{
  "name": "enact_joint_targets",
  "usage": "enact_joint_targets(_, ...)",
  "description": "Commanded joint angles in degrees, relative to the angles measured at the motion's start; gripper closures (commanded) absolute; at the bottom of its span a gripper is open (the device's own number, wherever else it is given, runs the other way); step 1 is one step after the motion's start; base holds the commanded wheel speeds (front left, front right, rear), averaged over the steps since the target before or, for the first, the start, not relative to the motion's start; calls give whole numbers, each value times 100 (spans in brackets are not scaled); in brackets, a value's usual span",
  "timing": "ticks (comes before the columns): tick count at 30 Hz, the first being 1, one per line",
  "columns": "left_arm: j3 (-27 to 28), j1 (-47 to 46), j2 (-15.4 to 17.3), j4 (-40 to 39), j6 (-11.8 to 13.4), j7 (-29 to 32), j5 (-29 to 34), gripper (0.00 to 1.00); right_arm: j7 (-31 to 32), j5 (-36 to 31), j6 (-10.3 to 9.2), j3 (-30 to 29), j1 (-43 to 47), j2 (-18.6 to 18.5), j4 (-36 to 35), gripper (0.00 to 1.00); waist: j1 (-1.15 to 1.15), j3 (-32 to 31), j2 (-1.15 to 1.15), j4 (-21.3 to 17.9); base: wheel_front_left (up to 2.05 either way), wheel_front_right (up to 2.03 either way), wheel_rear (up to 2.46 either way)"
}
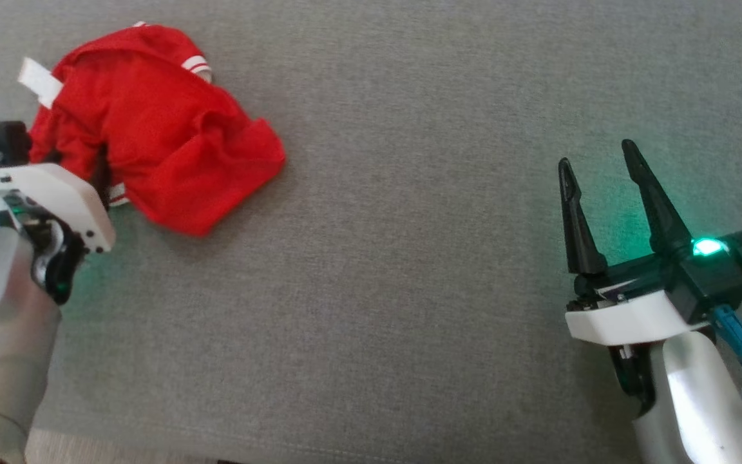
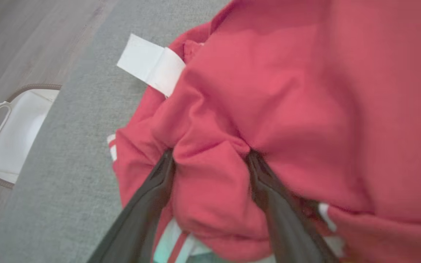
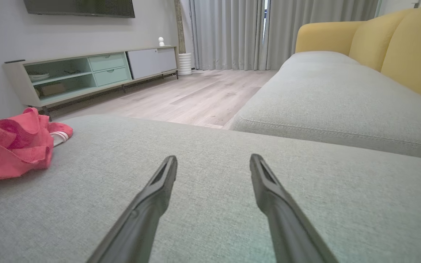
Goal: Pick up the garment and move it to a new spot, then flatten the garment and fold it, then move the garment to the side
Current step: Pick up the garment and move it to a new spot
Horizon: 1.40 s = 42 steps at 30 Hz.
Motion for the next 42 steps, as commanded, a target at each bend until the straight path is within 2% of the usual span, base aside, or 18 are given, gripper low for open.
enact_joint_targets(1,79,-147,350,0,10,7,-57,3,-8,-23,-5,147,-103,-9,-222,0,-1,47,0,-75,0,0,0)
enact_joint_targets(2,43,-176,365,38,10,-42,-101,65,-11,-22,-5,150,-108,-7,-219,0,-1,49,0,-100,0,0,0)
enact_joint_targets(3,10,-204,376,66,10,-116,-142,100,-14,-22,-5,151,-111,-6,-212,0,-1,41,0,-122,0,0,0)
enact_joint_targets(7,-49,-345,442,99,10,-675,-244,100,-34,2,-5,140,-121,6,-163,0,-1,-68,0,-220,0,0,0)
enact_joint_targets(12,-179,-566,479,-121,10,-1659,-194,100,-64,103,-5,184,-129,26,-26,0,-1,-336,0,-342,0,0,0)
enact_joint_targets(15,-290,-660,430,-397,10,-2109,-216,100,-77,201,-5,199,-117,32,59,0,-1,-522,0,-427,0,0,0)
enact_joint_targets(19,-459,-703,310,-1037,10,-2371,-363,100,-84,446,-5,235,-112,35,97,0,-1,-762,0,-572,0,0,0)
enact_joint_targets(24,-686,-731,206,-2032,10,-2430,-572,100,-86,704,-5,247,-86,36,40,0,-1,-932,0,-800,0,0,0)
enact_joint_targets(30,-881,-858,32,-2871,20,-2149,-670,100,-87,903,-5,310,-137,36,12,0,-1,-974,0,-1100,0,0,0)
enact_joint_targets(39,-1222,-1101,-813,-3827,318,-1458,-936,100,-87,1294,-5,475,-353,36,-72,0,-1,-904,0,-1833,0,0,0)
enact_joint_targets(42,-1295,-1112,-985,-3939,470,-1455,-890,100,-87,1370,-5,524,-424,36,-97,0,-1,-847,0,-2059,0,0,0)
